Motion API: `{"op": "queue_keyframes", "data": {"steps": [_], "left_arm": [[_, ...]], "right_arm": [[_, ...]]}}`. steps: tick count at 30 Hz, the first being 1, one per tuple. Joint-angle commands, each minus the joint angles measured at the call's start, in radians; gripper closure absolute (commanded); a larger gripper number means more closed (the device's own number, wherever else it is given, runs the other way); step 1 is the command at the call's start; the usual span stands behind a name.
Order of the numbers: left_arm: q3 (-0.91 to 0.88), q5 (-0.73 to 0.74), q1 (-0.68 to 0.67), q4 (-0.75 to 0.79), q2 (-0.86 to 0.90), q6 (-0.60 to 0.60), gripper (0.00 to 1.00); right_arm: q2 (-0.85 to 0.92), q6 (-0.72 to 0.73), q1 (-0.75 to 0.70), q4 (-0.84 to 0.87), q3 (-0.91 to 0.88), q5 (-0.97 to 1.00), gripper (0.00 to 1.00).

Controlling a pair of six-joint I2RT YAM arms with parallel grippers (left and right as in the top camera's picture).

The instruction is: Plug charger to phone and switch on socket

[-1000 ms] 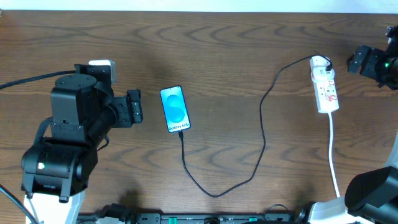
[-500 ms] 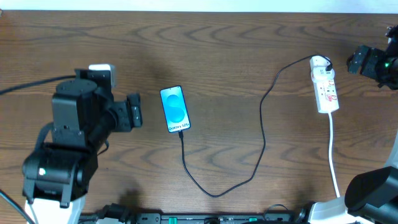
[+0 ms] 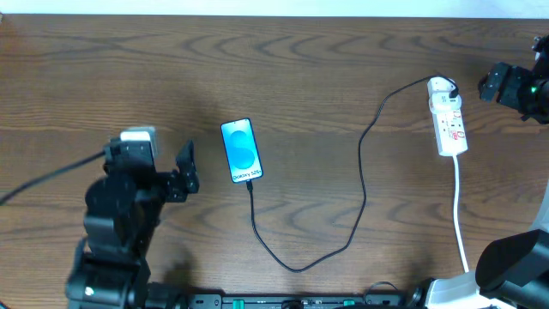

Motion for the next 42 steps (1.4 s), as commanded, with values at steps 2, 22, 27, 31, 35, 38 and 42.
{"op": "queue_keyframes", "data": {"steps": [2, 22, 27, 31, 35, 38, 42], "left_arm": [[-0.140, -0.013, -0.001, 0.119, -0.106, 0.014, 0.11], [-0.595, -0.011, 0.093, 0.502, -0.528, 0.013, 0.11], [-0.700, -0.004, 0.113, 0.619, -0.566, 0.013, 0.12], [-0.731, -0.002, 0.114, 0.610, -0.573, 0.012, 0.11], [-0.731, -0.001, 0.130, 0.560, -0.573, 0.009, 0.11], [-0.731, 0.007, 0.148, 0.500, -0.573, 0.010, 0.11], [-0.731, 0.012, 0.159, 0.364, -0.595, 0.010, 0.11]], "right_arm": [[0.001, 0.014, 0.004, 0.000, 0.005, 0.002, 0.01], [0.001, 0.014, 0.004, 0.000, 0.005, 0.002, 0.01], [0.001, 0.014, 0.004, 0.000, 0.005, 0.002, 0.01], [0.001, 0.014, 0.004, 0.000, 0.005, 0.002, 0.01], [0.001, 0.014, 0.004, 0.000, 0.005, 0.002, 0.01], [0.001, 0.014, 0.004, 0.000, 0.005, 0.002, 0.01], [0.001, 0.014, 0.004, 0.000, 0.005, 0.002, 0.01]]}}
